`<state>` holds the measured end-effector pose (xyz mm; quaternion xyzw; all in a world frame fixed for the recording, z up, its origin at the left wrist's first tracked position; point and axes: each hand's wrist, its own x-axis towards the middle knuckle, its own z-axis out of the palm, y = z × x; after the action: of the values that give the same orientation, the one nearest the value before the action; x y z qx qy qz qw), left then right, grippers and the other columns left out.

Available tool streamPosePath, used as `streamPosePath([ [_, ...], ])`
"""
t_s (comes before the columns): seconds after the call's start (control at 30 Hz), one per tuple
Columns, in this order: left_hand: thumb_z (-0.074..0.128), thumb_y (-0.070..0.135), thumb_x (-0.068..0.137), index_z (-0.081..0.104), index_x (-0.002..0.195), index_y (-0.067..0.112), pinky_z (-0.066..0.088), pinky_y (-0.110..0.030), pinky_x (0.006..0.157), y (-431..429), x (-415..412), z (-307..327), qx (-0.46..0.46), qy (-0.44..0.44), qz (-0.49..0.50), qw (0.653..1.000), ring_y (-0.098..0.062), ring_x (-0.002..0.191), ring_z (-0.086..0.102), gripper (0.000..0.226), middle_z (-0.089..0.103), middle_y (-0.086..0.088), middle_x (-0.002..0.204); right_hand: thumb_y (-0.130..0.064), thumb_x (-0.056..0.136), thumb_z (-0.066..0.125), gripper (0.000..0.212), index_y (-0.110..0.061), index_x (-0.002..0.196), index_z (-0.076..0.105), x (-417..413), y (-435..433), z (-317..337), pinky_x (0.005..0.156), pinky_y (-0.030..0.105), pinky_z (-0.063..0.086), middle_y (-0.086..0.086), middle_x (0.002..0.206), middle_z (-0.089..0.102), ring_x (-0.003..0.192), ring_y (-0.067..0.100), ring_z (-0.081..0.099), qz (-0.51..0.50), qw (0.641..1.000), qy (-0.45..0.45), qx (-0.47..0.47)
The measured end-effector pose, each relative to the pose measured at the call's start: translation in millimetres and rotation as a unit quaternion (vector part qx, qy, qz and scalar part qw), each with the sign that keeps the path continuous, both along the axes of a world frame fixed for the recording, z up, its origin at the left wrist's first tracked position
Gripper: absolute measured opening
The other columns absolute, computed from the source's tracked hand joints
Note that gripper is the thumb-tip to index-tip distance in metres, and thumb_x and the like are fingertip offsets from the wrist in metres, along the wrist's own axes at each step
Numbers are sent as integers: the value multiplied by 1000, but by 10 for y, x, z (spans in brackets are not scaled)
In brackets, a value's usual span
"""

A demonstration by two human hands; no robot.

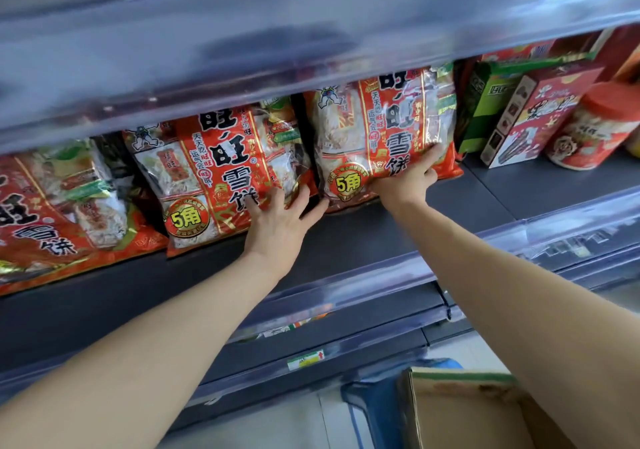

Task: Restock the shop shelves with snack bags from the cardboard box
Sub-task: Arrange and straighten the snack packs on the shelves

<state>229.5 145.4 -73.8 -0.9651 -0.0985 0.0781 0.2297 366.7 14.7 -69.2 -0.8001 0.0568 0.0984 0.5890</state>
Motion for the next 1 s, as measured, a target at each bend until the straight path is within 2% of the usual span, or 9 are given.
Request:
streamPosePath([
  [0.13, 53, 9, 89, -11, 150, 33, 30, -65, 102, -25, -8, 29, -6, -1, 4, 1000, -40, 134, 18, 91, 1, -6, 157, -9, 76, 74, 118, -27, 149, -17, -89, -123, 45, 92, 26, 32, 13, 151, 10, 131, 29, 33, 62, 998, -13, 12],
  [0.23, 51, 7, 90, -10, 150, 30, 29, -65, 104, -43, -41, 15, -14, 2, -3, 1000, -41, 135, 16, 89, 8, -7, 156, -9, 75, 78, 114, -25, 151, -6, -151, -239, 30, 100, 31, 34, 14, 147, 20, 128, 30, 37, 66, 997, -29, -3],
  [0.33, 51, 6, 89, -10, 151, 29, 29, -64, 104, -55, -62, 7, -22, 4, -2, 1000, -43, 137, 13, 89, 12, -10, 154, -11, 77, 77, 105, -24, 151, 4, -206, -292, 25, 104, 35, 34, 14, 145, 25, 127, 30, 40, 63, 997, -35, -15],
  [0.6, 53, 4, 87, -10, 151, 28, 32, -60, 104, -89, -108, 37, -41, 2, 1, 999, -46, 139, 8, 92, 10, -14, 154, -16, 84, 71, 92, -20, 151, 8, -314, -324, 6, 105, 38, 35, 14, 145, 29, 128, 31, 41, 88, 991, -70, -67],
  [0.73, 53, 3, 87, -10, 150, 28, 31, -58, 105, -123, -146, 59, -55, 3, 3, 998, -47, 140, 6, 93, 8, -16, 154, -12, 86, 68, 90, -18, 151, 6, -379, -365, -23, 107, 38, 34, 14, 147, 27, 130, 31, 38, 103, 987, -81, -98],
  [0.87, 50, 2, 88, -6, 151, 26, 36, -55, 103, -167, -160, 96, -68, -13, -3, 998, -46, 139, 12, 87, 14, -18, 152, -14, 85, 68, 90, -16, 152, 7, -451, -374, -38, 106, 38, 35, 14, 147, 27, 131, 32, 38, 108, 982, -94, -122],
  [1.0, 52, -2, 87, 2, 149, 14, 40, -48, 99, -139, -131, 148, -96, -61, 22, 993, -38, 136, 26, 81, 29, -18, 148, -27, 80, 75, 100, -16, 151, 5, -471, -323, -24, 108, 42, 33, 15, 148, 24, 134, 33, 33, 108, 986, -64, -105],
])
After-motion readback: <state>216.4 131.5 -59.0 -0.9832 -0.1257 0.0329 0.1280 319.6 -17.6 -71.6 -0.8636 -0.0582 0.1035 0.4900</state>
